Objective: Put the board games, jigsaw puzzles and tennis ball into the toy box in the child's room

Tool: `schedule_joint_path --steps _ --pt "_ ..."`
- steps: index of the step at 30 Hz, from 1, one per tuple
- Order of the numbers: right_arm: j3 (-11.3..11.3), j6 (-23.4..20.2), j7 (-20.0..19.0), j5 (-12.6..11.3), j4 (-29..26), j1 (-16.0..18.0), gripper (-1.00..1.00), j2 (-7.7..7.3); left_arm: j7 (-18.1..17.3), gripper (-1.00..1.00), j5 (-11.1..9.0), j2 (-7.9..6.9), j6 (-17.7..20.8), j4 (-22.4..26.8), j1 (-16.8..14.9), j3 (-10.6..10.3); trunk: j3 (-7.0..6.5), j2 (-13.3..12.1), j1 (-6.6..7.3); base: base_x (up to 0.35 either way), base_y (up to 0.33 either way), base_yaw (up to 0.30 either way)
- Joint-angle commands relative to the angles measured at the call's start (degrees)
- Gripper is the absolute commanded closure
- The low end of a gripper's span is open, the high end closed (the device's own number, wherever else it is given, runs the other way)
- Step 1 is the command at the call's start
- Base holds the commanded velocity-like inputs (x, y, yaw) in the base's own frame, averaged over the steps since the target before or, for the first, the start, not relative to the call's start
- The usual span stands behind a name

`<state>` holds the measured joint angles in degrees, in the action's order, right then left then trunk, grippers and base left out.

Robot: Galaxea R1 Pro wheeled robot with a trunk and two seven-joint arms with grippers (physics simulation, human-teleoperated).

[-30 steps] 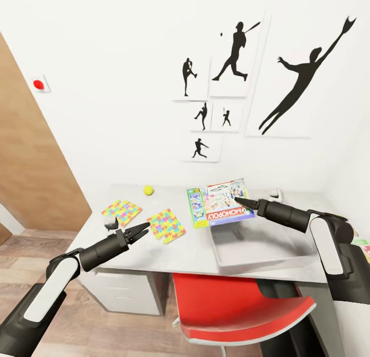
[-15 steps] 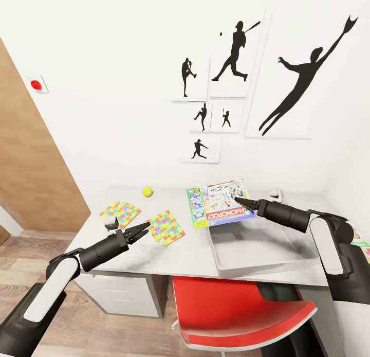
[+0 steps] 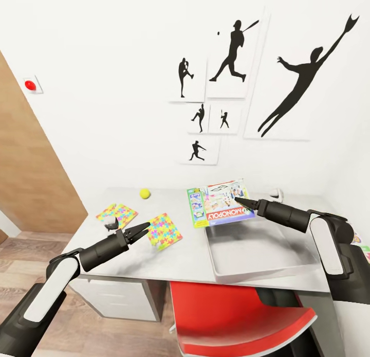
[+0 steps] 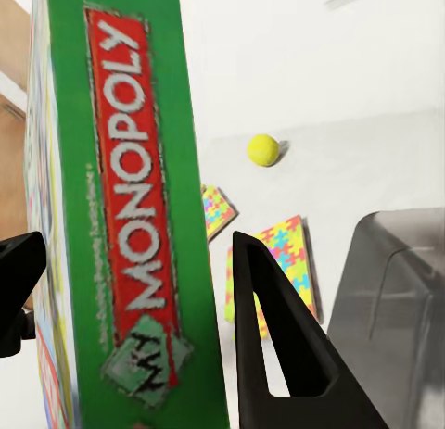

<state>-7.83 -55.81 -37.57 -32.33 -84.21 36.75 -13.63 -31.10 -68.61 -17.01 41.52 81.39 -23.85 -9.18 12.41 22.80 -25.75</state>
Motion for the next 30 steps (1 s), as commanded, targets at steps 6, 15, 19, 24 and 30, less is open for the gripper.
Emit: schedule_joint_path --steps 6,15,19,24,30 --pt "-0.1 -0.4 -0.2 0.0 0.0 0.0 1.0 0.01 0.0 -1.0 -0.4 -0.04 0.3 0.0 -0.1 0.0 0.11 0.1 -0.04 0.009 -0.006 0.0" --pt "-0.1 -0.4 -0.2 0.0 0.0 0.0 1.0 0.01 0.0 -1.0 -0.4 -0.04 0.3 0.0 -0.1 0.0 0.11 0.1 -0.04 0.002 -0.001 0.0" --pt "0.0 -0.4 -0.1 0.0 0.0 0.0 1.0 0.01 0.0 -1.0 -0.4 -0.04 0.3 0.0 -0.1 0.0 0.1 0.1 -0.04 0.0 0.0 0.0" --pt "0.1 -0.4 -0.1 0.0 0.0 0.0 1.0 0.01 0.0 -1.0 -0.4 -0.04 0.3 0.0 -0.1 0.0 0.01 0.1 -0.04 0.0 0.0 0.0" --pt "0.1 -0.4 -0.1 0.1 0.0 0.0 1.0 0.01 0.0 -1.0 -0.4 -0.04 0.3 0.0 -0.1 0.0 -0.14 0.1 -0.04 0.0 0.0 0.0"
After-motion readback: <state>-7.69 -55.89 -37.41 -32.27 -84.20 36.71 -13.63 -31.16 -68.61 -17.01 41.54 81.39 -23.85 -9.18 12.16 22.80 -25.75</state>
